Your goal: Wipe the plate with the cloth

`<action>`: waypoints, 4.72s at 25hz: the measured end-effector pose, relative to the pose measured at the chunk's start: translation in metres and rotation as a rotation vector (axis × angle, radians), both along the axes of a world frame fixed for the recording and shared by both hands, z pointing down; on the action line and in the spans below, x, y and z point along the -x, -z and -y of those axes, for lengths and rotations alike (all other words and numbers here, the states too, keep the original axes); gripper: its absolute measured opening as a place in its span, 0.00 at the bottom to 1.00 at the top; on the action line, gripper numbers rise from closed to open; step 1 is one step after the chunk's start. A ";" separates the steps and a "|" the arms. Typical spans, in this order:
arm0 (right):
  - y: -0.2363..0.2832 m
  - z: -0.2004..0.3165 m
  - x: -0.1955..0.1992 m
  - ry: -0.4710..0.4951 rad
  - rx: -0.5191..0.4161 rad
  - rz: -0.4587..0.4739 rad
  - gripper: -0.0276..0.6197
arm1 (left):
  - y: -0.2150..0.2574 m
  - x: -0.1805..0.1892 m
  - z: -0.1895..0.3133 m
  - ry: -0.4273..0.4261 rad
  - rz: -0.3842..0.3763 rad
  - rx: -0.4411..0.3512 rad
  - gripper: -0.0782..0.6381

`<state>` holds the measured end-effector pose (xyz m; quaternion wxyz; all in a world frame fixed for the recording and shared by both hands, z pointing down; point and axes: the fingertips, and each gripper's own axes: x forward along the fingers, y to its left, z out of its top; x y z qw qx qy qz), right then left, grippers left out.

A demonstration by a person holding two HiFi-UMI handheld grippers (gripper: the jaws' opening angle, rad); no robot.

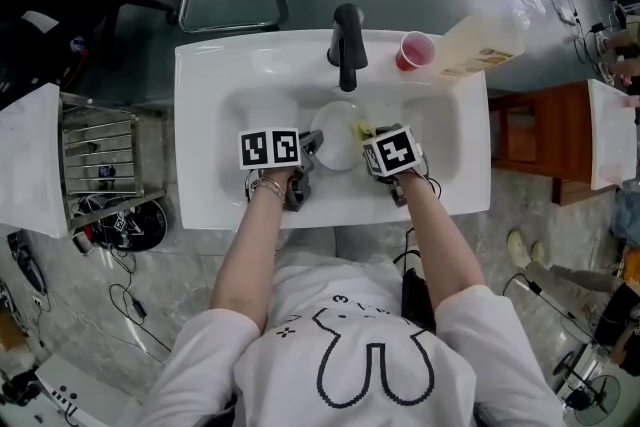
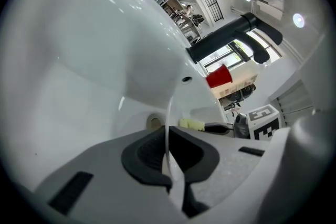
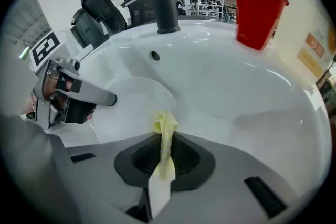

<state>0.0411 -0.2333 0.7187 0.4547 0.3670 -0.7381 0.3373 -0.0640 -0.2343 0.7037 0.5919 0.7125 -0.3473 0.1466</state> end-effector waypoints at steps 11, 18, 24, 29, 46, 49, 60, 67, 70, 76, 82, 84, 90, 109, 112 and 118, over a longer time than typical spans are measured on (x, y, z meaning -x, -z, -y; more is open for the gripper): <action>0.068 0.001 0.001 -0.029 -0.140 0.050 0.12 | 0.052 0.028 -0.012 0.014 0.031 -0.101 0.13; 0.125 0.008 0.005 -0.039 -0.258 0.090 0.12 | 0.101 0.051 -0.010 0.014 0.117 -0.244 0.13; 0.171 0.009 0.008 -0.067 -0.345 0.147 0.12 | 0.140 0.069 -0.010 0.049 0.157 -0.341 0.13; 0.201 0.009 0.007 -0.072 -0.404 0.167 0.12 | 0.170 0.079 -0.009 0.069 0.211 -0.426 0.13; 0.388 0.027 0.006 -0.181 -0.847 0.379 0.12 | 0.318 0.085 0.001 0.167 0.224 -0.758 0.13; 0.410 0.025 0.008 -0.167 -0.904 0.400 0.12 | 0.333 0.078 0.002 0.156 0.218 -0.791 0.13; 0.436 0.013 0.084 0.064 -0.986 0.486 0.12 | 0.351 0.049 -0.004 0.108 0.214 -0.803 0.13; 0.429 0.019 0.115 0.164 -0.959 0.471 0.12 | 0.356 0.041 -0.008 0.098 0.227 -0.806 0.13; 0.425 0.024 0.114 0.155 -0.956 0.453 0.12 | 0.358 0.041 -0.009 0.108 0.235 -0.806 0.13; 0.408 0.038 0.097 0.105 -0.943 0.393 0.12 | 0.360 0.042 -0.009 0.120 0.224 -0.807 0.13; 0.383 0.052 0.071 0.019 -0.891 0.364 0.12 | 0.358 0.040 -0.005 0.130 0.208 -0.802 0.13; 0.374 0.055 0.063 -0.006 -0.873 0.352 0.12 | 0.358 0.041 -0.004 0.134 0.206 -0.805 0.13; 0.350 0.058 0.041 -0.072 -0.826 0.322 0.12 | 0.361 0.044 -0.002 0.143 0.200 -0.812 0.13; 0.376 0.010 0.085 0.005 -0.684 0.674 0.12 | 0.354 0.037 0.011 0.141 0.244 -0.809 0.13; 0.371 0.004 0.098 0.019 -0.628 0.723 0.12 | 0.353 0.033 0.011 0.134 0.248 -0.810 0.13; 0.363 0.008 0.103 0.037 -0.655 0.631 0.12 | 0.353 0.027 0.008 0.130 0.241 -0.802 0.13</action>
